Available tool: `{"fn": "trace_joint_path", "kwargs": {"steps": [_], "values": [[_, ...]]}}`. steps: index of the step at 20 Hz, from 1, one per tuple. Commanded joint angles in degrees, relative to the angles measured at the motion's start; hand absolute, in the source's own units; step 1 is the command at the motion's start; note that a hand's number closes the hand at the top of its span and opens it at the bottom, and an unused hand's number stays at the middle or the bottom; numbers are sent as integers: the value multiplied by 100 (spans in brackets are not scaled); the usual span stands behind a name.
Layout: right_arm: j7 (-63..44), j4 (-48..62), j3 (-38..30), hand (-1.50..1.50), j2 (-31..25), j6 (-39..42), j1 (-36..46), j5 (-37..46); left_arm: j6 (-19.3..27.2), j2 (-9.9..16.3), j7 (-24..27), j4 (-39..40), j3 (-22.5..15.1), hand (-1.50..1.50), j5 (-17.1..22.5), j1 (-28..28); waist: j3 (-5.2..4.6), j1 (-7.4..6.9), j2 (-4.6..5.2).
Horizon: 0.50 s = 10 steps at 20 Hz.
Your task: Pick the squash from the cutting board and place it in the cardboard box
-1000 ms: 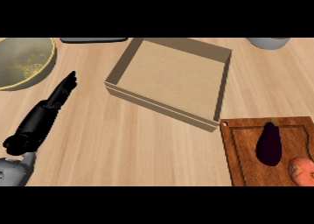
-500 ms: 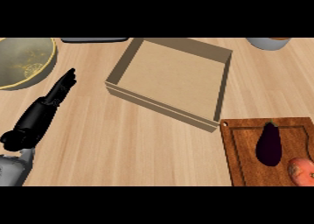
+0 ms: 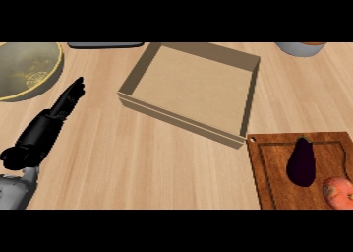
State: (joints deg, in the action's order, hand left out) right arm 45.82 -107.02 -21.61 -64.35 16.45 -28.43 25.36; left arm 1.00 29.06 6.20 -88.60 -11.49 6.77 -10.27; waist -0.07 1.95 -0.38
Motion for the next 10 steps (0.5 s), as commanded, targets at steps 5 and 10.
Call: {"fn": "trace_joint_path", "kwargs": {"steps": [5, 10], "values": [[-555, -1270, -464, -150, 866, 639, -957, 862, -138, -146, 91, -205, 76, 0, -193, 210, 3, -84, 10], [-736, -1567, -263, -150, 1267, 966, -867, 1422, -292, -182, -294, -442, 188, 0, -251, 155, 6, -142, 20]]}}
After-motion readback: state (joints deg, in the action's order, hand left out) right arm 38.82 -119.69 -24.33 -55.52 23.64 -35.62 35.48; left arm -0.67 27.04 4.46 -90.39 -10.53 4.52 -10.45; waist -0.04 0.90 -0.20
